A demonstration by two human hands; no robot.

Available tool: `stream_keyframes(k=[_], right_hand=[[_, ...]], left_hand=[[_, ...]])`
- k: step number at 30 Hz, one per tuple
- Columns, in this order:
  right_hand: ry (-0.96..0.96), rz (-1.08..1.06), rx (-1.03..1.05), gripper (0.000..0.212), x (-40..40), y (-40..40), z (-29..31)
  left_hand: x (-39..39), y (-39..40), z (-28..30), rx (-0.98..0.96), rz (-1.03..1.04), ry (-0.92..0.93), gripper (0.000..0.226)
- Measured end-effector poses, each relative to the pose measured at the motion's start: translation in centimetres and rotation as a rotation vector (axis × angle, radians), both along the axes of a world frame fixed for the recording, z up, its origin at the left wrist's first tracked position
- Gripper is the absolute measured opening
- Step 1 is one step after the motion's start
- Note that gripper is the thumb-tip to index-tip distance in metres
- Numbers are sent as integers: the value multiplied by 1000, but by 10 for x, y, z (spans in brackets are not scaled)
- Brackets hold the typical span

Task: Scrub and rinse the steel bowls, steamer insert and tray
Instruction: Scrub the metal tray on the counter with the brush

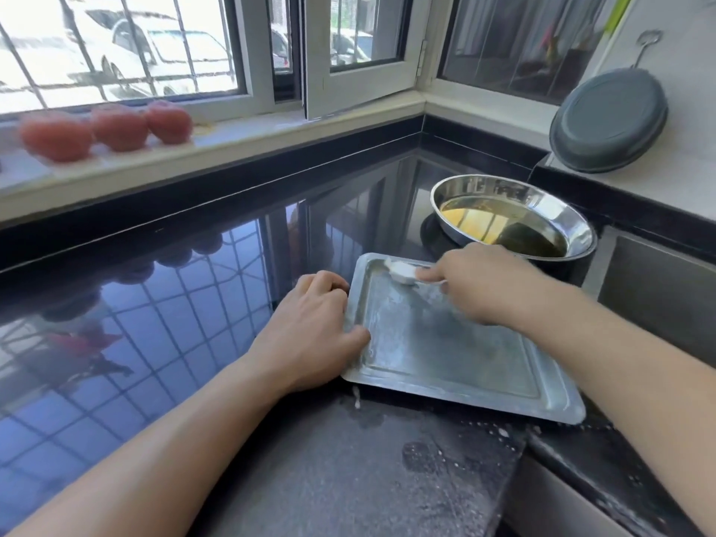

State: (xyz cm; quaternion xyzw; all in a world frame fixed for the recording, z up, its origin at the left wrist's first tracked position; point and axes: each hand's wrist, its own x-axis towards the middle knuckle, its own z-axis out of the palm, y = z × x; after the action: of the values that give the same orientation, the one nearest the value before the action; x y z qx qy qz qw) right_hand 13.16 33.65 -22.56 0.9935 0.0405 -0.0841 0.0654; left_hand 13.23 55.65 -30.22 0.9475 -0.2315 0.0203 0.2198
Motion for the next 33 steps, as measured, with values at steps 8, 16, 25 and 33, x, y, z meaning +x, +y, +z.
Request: stream_keyframes(k=[8,16,25,33], right_hand=[[-155,-16,124,55,6,-12,-10],[-107,3,64,56,22,-8,-19],[-139,-56,150,45,33,8,-25],[-136,-185,143,45,2,-28,-16]], left_hand=[[-1,-3,-3,23,7,-25,23],[-3,-3,-2,24,25,-16,20],[-1,-3,-3,47,23,27,32],[-4,-3,-3,21,44,8,25]])
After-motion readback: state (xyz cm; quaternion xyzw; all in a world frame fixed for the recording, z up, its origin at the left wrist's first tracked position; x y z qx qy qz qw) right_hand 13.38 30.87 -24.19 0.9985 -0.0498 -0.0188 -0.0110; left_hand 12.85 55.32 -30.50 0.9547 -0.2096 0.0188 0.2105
